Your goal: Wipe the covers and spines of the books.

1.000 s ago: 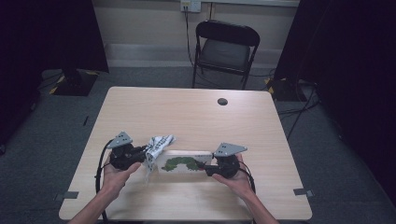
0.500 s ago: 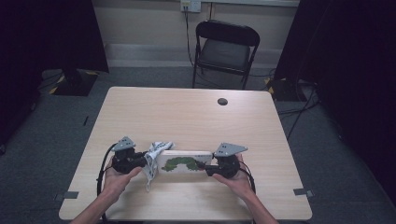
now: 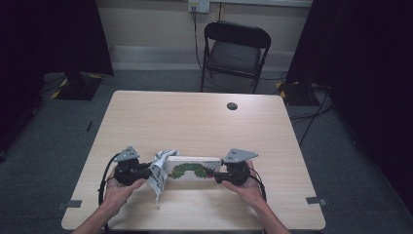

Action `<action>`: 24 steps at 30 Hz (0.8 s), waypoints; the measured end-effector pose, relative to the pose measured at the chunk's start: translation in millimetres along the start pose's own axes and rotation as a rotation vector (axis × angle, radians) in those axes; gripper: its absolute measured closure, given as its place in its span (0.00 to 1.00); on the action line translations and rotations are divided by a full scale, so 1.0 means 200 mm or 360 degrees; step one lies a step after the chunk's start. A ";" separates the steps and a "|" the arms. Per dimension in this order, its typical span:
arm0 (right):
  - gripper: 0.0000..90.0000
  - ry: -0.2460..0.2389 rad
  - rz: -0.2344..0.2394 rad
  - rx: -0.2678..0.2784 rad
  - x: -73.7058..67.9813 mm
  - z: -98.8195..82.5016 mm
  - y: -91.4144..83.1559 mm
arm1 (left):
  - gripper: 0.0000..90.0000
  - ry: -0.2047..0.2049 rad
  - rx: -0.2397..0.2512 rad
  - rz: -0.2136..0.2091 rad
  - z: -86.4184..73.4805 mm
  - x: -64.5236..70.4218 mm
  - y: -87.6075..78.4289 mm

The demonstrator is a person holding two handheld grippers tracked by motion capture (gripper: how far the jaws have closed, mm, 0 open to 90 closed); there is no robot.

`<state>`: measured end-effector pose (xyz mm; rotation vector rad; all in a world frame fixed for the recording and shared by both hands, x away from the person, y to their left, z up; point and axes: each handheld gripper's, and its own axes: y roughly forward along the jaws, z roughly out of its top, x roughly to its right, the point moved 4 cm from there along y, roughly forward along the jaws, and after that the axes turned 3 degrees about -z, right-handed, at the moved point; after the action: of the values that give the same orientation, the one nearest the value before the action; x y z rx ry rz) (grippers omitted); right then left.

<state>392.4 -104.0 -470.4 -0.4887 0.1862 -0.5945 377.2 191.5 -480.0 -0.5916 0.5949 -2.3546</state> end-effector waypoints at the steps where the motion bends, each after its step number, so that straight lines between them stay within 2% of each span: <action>1: 0.59 -0.0001 0.0000 -0.0001 0.00 0.00 0.00 | 0.88 0.0002 -0.0026 0.0000 -0.01 0.00 0.01; 3: 0.59 -0.0002 -0.0002 0.0002 0.00 0.00 0.00 | 0.88 -0.0013 -0.0042 -0.0007 -0.02 -0.01 0.02; 5: 0.59 -0.0004 -0.0002 0.0001 0.00 0.00 0.00 | 0.88 0.0014 -0.0097 0.0035 -0.03 -0.01 0.04; 6: 0.59 -0.0004 -0.0003 0.0003 0.00 0.00 0.00 | 0.88 0.0039 -0.0086 0.0052 -0.03 0.00 0.04; 8: 0.60 -0.0005 -0.0004 0.0003 0.00 0.00 0.00 | 0.88 0.0049 -0.0062 0.0037 -0.02 0.00 0.03; 10: 0.60 -0.0006 -0.0005 0.0004 0.00 0.00 0.00 | 0.88 0.0016 0.0000 0.0007 0.00 -0.01 0.01; 15: 0.61 -0.0008 -0.0005 0.0006 0.00 0.00 0.00 | 0.88 0.0003 0.0167 -0.0035 0.08 0.00 -0.06; 19: 0.63 -0.0018 -0.0007 0.0005 0.00 0.00 0.00 | 0.88 -0.0008 0.0235 -0.0062 0.13 -0.01 -0.09; 21: 0.65 -0.0023 -0.0004 0.0004 0.00 0.00 0.00 | 0.88 -0.0003 0.0295 -0.0071 0.15 -0.01 -0.10; 24: 0.65 -0.0040 -0.0009 0.0002 0.00 0.00 0.00 | 0.87 0.0023 0.0308 -0.0100 0.17 -0.01 -0.11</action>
<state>392.1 -104.2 -470.5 -0.4953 0.1606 -0.5936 387.7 199.7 -441.1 -0.5121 0.3535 -2.4418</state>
